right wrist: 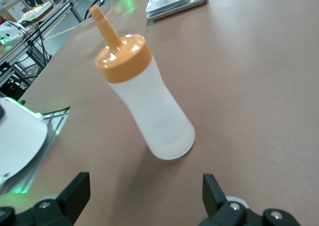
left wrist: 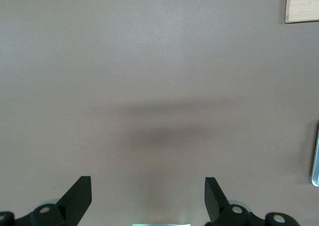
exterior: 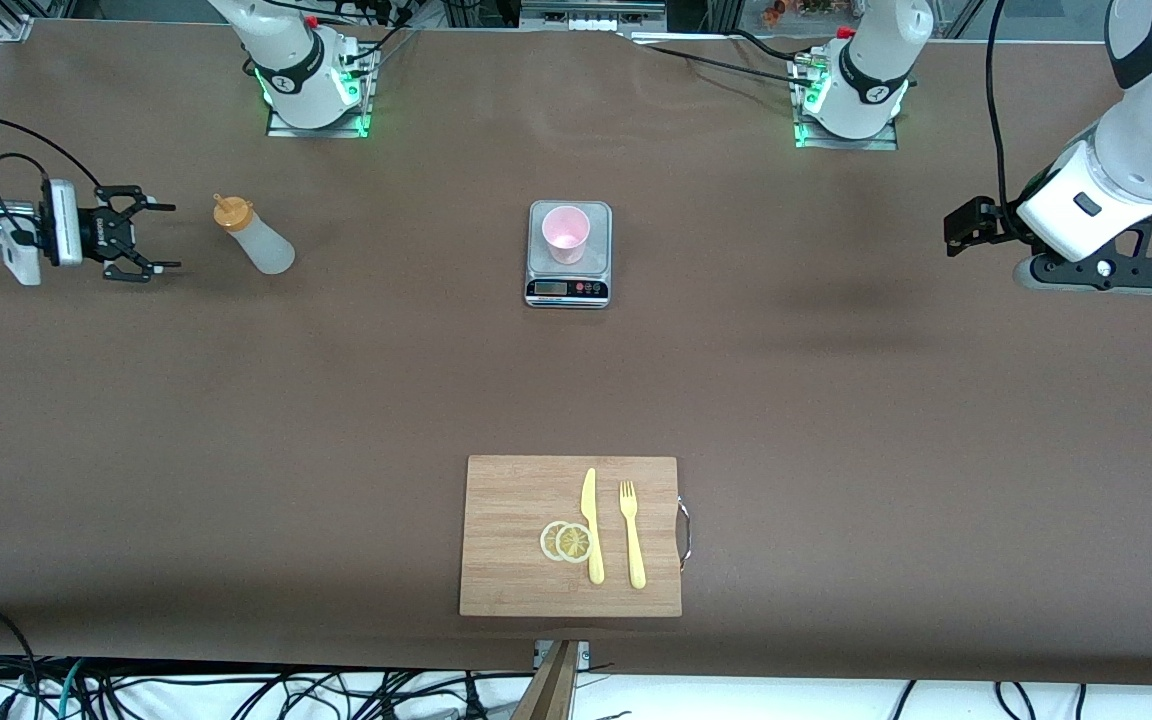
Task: Add sauce to pink cup with both arms
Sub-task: 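Reach the right gripper to the white squeeze bottle and grasp it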
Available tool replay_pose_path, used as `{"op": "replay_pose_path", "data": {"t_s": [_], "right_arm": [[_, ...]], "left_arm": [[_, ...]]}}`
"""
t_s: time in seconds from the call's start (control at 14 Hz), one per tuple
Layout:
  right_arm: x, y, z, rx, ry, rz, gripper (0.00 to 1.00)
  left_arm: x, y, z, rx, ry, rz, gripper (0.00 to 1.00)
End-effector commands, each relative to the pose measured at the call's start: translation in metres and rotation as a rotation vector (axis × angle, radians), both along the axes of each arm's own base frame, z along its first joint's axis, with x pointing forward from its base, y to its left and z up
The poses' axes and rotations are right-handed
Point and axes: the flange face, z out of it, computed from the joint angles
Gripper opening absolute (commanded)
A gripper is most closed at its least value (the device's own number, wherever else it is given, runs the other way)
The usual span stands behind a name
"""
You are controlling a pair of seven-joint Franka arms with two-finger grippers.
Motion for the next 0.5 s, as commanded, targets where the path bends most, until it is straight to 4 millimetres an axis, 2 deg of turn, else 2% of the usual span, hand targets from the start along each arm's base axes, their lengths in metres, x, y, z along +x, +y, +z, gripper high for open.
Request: {"op": "replay_pose_path", "data": {"t_s": [0.0, 0.14, 0.43], "right_arm": [[-0.009, 0.013, -0.018, 0.06, -0.056, -0.02, 1.0], [-0.003, 0.028, -0.028, 0.096, -0.095, 0.005, 1.0], [0.005, 0.048, -0.044, 0.157, -0.152, 0.012, 1.0]], "left_arm": [[-0.004, -0.001, 0.004, -0.017, 0.015, -0.019, 1.0], [-0.002, -0.002, 0.015, -0.019, -0.007, -0.018, 1.0], [-0.002, -0.008, 0.015, -0.019, -0.009, -0.016, 1.0]]}}
